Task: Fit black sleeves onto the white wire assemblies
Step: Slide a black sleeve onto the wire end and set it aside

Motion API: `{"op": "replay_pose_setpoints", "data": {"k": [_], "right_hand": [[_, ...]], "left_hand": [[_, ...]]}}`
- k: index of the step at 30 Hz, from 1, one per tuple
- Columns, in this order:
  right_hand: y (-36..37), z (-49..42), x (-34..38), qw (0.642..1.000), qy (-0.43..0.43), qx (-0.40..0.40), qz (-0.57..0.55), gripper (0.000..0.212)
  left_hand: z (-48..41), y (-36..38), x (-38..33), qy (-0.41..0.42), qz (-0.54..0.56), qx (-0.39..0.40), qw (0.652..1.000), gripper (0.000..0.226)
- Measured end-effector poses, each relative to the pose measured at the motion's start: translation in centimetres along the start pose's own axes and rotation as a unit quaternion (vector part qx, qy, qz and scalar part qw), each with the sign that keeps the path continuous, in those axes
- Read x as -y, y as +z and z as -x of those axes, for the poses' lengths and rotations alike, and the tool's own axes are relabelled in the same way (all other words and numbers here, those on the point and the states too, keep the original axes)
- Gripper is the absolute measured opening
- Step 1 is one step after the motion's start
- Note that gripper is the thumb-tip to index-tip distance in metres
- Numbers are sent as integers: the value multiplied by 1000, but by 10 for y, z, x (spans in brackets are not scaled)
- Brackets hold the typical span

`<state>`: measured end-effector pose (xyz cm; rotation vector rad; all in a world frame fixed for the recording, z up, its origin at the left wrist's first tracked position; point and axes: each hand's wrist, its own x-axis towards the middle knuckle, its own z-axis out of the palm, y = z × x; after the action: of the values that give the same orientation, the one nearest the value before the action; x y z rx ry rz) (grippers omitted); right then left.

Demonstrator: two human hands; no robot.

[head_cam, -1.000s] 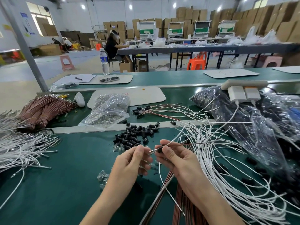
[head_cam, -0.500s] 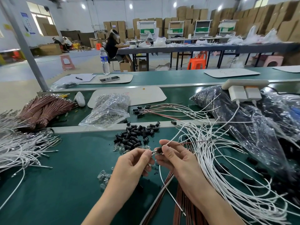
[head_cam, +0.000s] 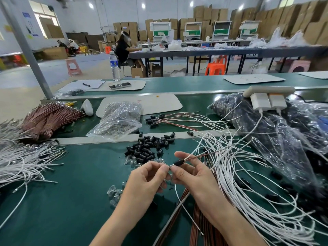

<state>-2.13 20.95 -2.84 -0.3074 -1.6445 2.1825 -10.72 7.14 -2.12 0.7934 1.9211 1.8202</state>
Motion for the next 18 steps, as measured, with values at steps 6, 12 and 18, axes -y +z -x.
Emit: {"op": "replay_pose_setpoints", "data": {"k": [6, 12, 18], "right_hand": [[-1, 0, -2, 1000, 5, 4, 12, 37], [-1, 0, 0, 1000, 5, 1, 26, 42], [0, 1, 1, 999, 11, -11, 35, 41]], "left_hand": [[0, 0, 0, -13, 15, 2, 1000, 18], [0, 0, 0, -11, 15, -3, 1000, 19], [-1, 1, 4, 0, -16, -3, 1000, 20]]}}
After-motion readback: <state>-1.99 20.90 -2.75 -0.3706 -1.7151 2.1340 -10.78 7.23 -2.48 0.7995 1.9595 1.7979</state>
